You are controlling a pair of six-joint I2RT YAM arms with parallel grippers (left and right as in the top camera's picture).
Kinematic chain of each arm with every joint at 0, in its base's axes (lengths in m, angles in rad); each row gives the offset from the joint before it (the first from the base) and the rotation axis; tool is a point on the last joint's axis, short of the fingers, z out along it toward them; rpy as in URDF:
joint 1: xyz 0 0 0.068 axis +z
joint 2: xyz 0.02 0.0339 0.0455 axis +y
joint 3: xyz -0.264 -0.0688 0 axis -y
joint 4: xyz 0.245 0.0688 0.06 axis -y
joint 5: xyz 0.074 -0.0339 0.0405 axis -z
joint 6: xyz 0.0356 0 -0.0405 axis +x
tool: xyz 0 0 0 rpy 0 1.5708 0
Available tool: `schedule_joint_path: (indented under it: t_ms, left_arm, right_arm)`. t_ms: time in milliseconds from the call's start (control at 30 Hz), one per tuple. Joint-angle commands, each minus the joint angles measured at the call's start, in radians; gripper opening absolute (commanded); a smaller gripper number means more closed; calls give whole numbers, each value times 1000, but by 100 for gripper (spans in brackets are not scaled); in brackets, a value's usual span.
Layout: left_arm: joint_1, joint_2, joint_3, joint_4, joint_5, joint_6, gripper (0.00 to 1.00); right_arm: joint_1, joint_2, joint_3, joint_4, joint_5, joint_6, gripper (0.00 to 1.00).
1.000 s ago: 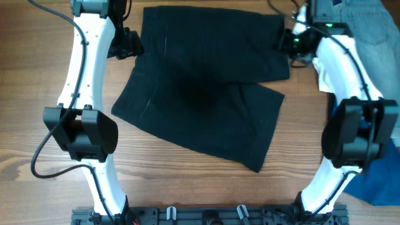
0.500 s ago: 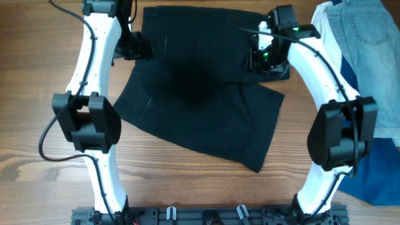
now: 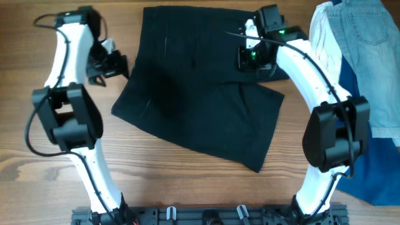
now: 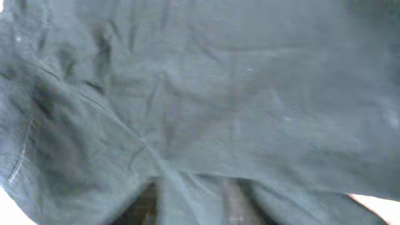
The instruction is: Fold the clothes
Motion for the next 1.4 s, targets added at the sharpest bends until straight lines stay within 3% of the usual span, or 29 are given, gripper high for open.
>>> schedule_joint_path:
  t_ms: [0,67,133,233,333,467,567,733,833,900,933,967,1300,1367]
  left_arm:
    - [41,-7,-5,-79,3,-151,81]
    - [31,-55,-13,-108,-70,-267,91]
    - [22,-121,-58,-92,-119,-351,96]
    - [30,-327,-322,74,-131,-512,98]
    - [29,-513,-675,374,-123,-702,85]
    - [27,-518,-915,654,-110,-813,68]
    - [27,-515,-999,755,-109,-837,63]
    - [21,-497,-1008,781,-116,-837,62]
    - [19,-466,-1044,849,-116,-856,56]
    - [19,-444,-1044,860,-116,-855,42]
    - [19,-436,-1044,860,-116,-854,20]
    - [19,-436,-1045,854,-116,-846,6]
    - [98,-438,-1044,525,-171,-859,4]
    - [115,-438,-1044,440,-130,-977,4]
  right_arm:
    - [-28,10,-6,-59,-2,27,63]
    - [-55,-2,-6,-123,-2,61,74]
    - [-82,-13,-6,-174,-2,84,79]
    - [-132,-17,-6,-260,-1,252,84]
    - [-156,-17,-6,-300,-2,344,79]
    - [-140,-17,-6,-333,0,304,80]
    - [-126,-17,-6,-342,2,284,80]
    - [-125,-17,-6,-336,4,251,82]
    - [-125,-17,-6,-333,67,231,85]
    - [-125,-17,-6,-333,71,227,85]
    - [-125,-17,-6,-332,71,219,84]
    - [-125,-17,-6,-333,71,205,84]
    - [-125,-17,-6,-332,62,195,84]
    - [-126,-17,-6,-282,62,180,81]
